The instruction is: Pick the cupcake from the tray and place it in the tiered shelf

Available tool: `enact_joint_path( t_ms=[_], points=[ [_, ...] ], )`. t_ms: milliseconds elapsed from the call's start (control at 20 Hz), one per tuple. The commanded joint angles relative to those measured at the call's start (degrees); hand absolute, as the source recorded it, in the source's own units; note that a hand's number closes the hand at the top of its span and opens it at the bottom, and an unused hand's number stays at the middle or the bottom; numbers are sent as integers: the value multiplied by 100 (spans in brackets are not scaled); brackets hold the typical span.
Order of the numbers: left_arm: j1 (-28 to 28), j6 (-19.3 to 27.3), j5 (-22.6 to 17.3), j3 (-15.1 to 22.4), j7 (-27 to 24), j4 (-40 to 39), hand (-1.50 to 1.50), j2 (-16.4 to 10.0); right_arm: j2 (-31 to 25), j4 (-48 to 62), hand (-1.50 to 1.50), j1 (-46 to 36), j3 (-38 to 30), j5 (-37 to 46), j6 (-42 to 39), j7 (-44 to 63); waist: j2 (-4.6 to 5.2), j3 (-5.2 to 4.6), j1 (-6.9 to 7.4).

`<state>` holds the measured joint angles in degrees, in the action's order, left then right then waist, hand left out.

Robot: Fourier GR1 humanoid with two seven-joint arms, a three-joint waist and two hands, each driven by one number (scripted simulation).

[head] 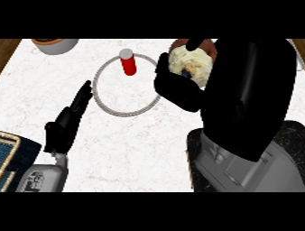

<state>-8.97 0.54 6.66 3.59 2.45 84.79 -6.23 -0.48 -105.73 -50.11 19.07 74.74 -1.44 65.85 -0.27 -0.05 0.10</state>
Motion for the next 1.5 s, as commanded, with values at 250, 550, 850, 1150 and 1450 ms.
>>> enact_joint_path(
  t_ms=[250,550,850,1150,1450],
  points=[
    [136,157,172,107,-51,6,0,191,-124,363,150,-351,-1034,279,-406,-157,15,4,6],
    [-246,25,103,-89,-19,-281,0,92,-545,618,150,-712,-1372,267,-819,-736,18,3,-26],
    [-103,-28,29,-111,95,-45,0,117,-637,2027,150,-720,-1679,406,292,-1289,35,3,40],
    [-277,56,219,36,59,-212,0,246,-979,2982,150,-738,-1683,489,1290,-2253,59,4,76],
    [-140,-139,96,-166,-364,-503,0,62,-779,2822,150,-778,-2508,-382,2427,-2411,99,10,77]
  ],
)
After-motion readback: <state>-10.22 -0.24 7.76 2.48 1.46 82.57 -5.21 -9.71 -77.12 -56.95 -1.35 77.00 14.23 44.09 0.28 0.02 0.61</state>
